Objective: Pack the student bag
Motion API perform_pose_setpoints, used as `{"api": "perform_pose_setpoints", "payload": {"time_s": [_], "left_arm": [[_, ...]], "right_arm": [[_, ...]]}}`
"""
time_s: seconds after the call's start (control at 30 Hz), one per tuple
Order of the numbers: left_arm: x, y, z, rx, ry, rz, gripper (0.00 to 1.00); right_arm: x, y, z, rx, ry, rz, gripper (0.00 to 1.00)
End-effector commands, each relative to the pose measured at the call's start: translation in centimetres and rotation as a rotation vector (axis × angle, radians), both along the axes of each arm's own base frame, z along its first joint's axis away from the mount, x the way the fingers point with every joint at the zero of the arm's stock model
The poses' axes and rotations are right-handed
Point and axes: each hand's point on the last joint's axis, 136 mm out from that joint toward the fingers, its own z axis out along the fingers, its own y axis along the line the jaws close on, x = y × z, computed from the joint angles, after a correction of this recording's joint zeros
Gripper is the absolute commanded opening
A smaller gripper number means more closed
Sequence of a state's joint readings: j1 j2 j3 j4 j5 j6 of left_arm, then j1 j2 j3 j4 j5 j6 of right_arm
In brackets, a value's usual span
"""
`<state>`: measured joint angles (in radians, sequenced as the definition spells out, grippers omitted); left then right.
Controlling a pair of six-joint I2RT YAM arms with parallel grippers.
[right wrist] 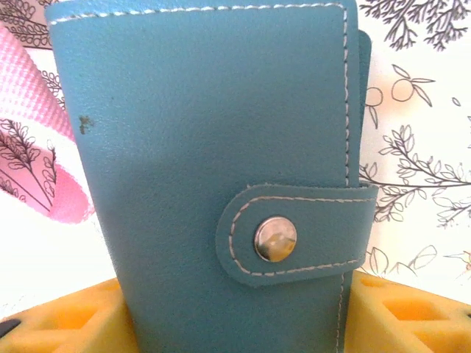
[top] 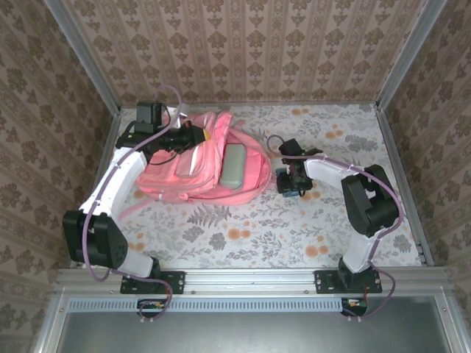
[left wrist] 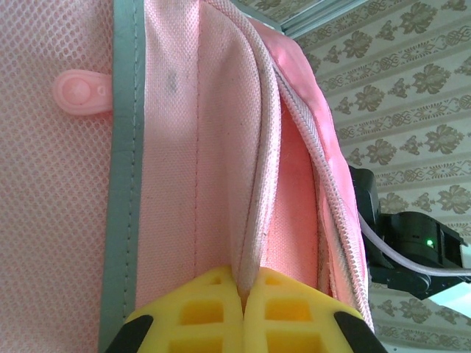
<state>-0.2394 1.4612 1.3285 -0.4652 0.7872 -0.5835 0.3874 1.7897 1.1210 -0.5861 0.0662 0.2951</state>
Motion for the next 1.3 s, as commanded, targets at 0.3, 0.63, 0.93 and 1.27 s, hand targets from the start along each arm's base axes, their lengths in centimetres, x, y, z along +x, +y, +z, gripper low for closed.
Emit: {"api": "perform_pose_setpoints", "payload": {"time_s": [0.3, 0.63, 0.93, 1.27], "left_arm": [[-0.1, 0.5, 6.0, -0.127, -0.124, 0.016, 0.00], [-0.1, 0.5, 6.9, -0.166, -0.121, 0.014, 0.00], [-0.2, 0.7, 6.4, -0.160, -0.113, 0.025, 0.00], [-0.2, 0.3, 6.4, -0.161, -0.117, 0.015, 0.00]], "right_arm": [[-1.0, 1.7, 8.0, 0.082, -0.155, 0.016, 0.57], [0.7, 11.6, 14.1, 0.256, -0.281, 0.156, 0.57], [3.5, 14.6, 10.0, 0.275, -0.193, -0.028, 0.56], [4.2, 13.2, 7.6, 0.162, -0.146, -0.130, 0.84]]}}
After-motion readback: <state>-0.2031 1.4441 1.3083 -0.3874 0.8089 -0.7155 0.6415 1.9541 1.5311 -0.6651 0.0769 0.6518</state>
